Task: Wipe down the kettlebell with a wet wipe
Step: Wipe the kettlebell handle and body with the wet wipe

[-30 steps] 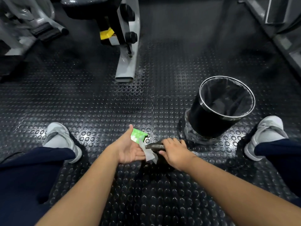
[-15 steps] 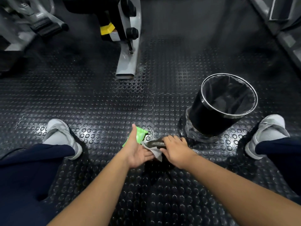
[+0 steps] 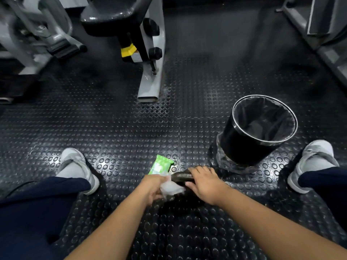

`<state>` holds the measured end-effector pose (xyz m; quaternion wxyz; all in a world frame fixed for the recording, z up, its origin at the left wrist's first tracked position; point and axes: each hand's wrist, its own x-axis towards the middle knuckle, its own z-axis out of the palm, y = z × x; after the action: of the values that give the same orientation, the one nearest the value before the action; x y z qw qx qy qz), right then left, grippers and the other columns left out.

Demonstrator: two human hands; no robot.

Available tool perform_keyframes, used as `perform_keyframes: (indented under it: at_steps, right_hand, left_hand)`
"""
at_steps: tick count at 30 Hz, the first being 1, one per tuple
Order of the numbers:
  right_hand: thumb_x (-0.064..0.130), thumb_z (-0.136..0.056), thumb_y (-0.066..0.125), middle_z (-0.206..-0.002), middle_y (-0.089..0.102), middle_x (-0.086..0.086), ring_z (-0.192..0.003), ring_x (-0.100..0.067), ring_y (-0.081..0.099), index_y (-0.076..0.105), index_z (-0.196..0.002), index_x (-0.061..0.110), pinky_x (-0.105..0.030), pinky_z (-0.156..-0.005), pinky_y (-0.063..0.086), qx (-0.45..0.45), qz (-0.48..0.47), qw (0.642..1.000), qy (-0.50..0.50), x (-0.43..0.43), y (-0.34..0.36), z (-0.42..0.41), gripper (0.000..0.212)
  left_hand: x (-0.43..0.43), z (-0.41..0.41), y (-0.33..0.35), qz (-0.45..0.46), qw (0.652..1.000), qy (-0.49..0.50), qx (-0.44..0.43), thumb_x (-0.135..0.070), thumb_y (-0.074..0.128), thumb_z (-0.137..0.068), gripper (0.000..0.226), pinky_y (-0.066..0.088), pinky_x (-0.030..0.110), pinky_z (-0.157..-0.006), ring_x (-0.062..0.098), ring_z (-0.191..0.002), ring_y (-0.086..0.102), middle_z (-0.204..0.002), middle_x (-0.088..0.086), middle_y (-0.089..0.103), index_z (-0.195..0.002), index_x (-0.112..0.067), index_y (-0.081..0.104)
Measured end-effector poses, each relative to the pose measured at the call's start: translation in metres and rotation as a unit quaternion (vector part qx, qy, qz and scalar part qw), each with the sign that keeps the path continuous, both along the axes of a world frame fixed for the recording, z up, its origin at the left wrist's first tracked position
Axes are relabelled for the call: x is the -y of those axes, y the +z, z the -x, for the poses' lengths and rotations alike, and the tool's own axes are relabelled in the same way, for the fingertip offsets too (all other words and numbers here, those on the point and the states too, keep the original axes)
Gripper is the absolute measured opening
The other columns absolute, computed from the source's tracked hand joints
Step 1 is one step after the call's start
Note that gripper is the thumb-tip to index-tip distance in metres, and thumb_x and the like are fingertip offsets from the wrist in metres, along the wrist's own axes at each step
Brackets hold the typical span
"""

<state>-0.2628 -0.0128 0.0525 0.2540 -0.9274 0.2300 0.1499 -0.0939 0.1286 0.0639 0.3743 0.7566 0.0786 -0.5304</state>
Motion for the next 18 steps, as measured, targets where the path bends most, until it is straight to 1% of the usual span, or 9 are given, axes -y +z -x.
perform_keyframes:
  at_steps: [2,4,6,7,10,11,13,15,18]
  right_hand:
    - [0.057,-0.105,0.031,-0.148,0.045,0.000,-0.142,-0.021,0.034,0.037,-0.155,0.020,-0.046,-0.123,0.024,0.072,-0.012,0.996,-0.048,-0.003,0.005,0.004,0.062]
    - [0.056,-0.104,0.032,-0.129,0.053,0.009,-0.125,-0.013,0.042,0.056,-0.137,0.025,-0.034,-0.112,0.038,0.164,-0.003,0.982,-0.093,-0.013,0.020,0.010,0.051]
    - [0.059,-0.104,0.038,-0.106,0.057,0.015,-0.105,-0.007,0.051,0.063,-0.109,0.029,-0.026,-0.094,0.046,0.170,-0.044,0.977,-0.123,-0.029,0.034,0.014,0.039]
    - [0.063,-0.101,0.044,-0.101,0.058,0.016,-0.098,-0.005,0.056,0.062,-0.104,0.030,-0.024,-0.088,0.048,0.145,-0.100,0.975,-0.135,-0.038,0.038,0.013,0.038]
    - [0.074,-0.080,0.069,-0.115,0.064,0.021,-0.102,0.003,0.061,0.057,-0.126,0.034,-0.017,-0.082,0.051,0.135,-0.295,0.925,-0.199,-0.061,0.043,0.012,0.063]
    - [0.071,-0.076,0.076,-0.118,0.065,0.021,-0.104,0.004,0.062,0.053,-0.130,0.036,-0.014,-0.082,0.051,0.153,-0.337,0.901,-0.228,-0.066,0.042,0.012,0.069]
    - [0.057,-0.076,0.084,-0.115,0.071,0.017,-0.102,0.005,0.067,0.056,-0.126,0.036,-0.013,-0.081,0.053,0.181,-0.381,0.861,-0.284,-0.073,0.036,0.011,0.061]
    - [0.037,-0.088,0.080,-0.109,0.076,0.010,-0.097,0.000,0.071,0.063,-0.123,0.025,-0.020,-0.083,0.056,0.198,-0.399,0.836,-0.321,-0.079,0.024,0.010,0.041]
    - [0.011,-0.099,0.063,-0.106,0.076,0.004,-0.093,-0.007,0.071,0.071,-0.117,0.012,-0.025,-0.084,0.057,0.177,-0.377,0.830,-0.370,-0.083,0.003,0.014,0.020]
  left_hand:
    - [-0.004,-0.009,0.023,-0.005,0.996,-0.084,0.016,-0.015,0.075,-0.093,0.035,0.062,0.047,-0.087,0.030,-0.100,0.073,-0.111,0.013,0.075,-0.125,-0.007,0.063]
    - [-0.006,-0.009,0.046,0.009,0.992,-0.125,0.029,-0.015,0.079,-0.089,0.040,0.062,0.048,-0.088,0.028,-0.103,0.073,-0.114,0.011,0.075,-0.126,-0.009,0.064]
    - [-0.002,-0.004,0.067,0.033,0.988,-0.143,0.046,-0.016,0.078,-0.090,0.036,0.063,0.047,-0.086,0.027,-0.098,0.076,-0.109,0.010,0.078,-0.124,-0.010,0.067]
    - [0.000,0.000,0.076,0.044,0.987,-0.149,0.052,-0.017,0.076,-0.092,0.033,0.063,0.048,-0.086,0.027,-0.095,0.077,-0.106,0.010,0.078,-0.124,-0.010,0.068]
    - [0.008,0.021,0.105,0.079,0.981,-0.175,-0.006,-0.031,0.066,-0.100,0.034,0.061,0.047,-0.091,0.025,-0.094,0.077,-0.106,0.011,0.079,-0.126,-0.009,0.067]
    - [0.009,0.028,0.112,0.090,0.974,-0.205,-0.043,-0.042,0.062,-0.101,0.041,0.060,0.045,-0.092,0.024,-0.093,0.076,-0.109,0.012,0.078,-0.126,-0.010,0.067]
    - [0.007,0.037,0.118,0.083,0.950,-0.295,-0.061,-0.071,0.050,-0.095,0.063,0.058,0.039,-0.092,0.021,-0.100,0.074,-0.118,0.007,0.076,-0.126,-0.019,0.070]
    - [0.005,0.038,0.123,0.036,0.922,-0.385,0.008,-0.093,0.042,-0.080,0.078,0.056,0.041,-0.097,0.019,-0.114,0.069,-0.122,-0.003,0.074,-0.124,-0.036,0.071]
    - [0.007,0.028,0.131,-0.017,0.872,-0.466,0.148,-0.092,0.042,-0.079,0.074,0.060,0.044,-0.091,0.015,-0.108,0.069,-0.118,-0.007,0.072,-0.120,-0.036,0.069]
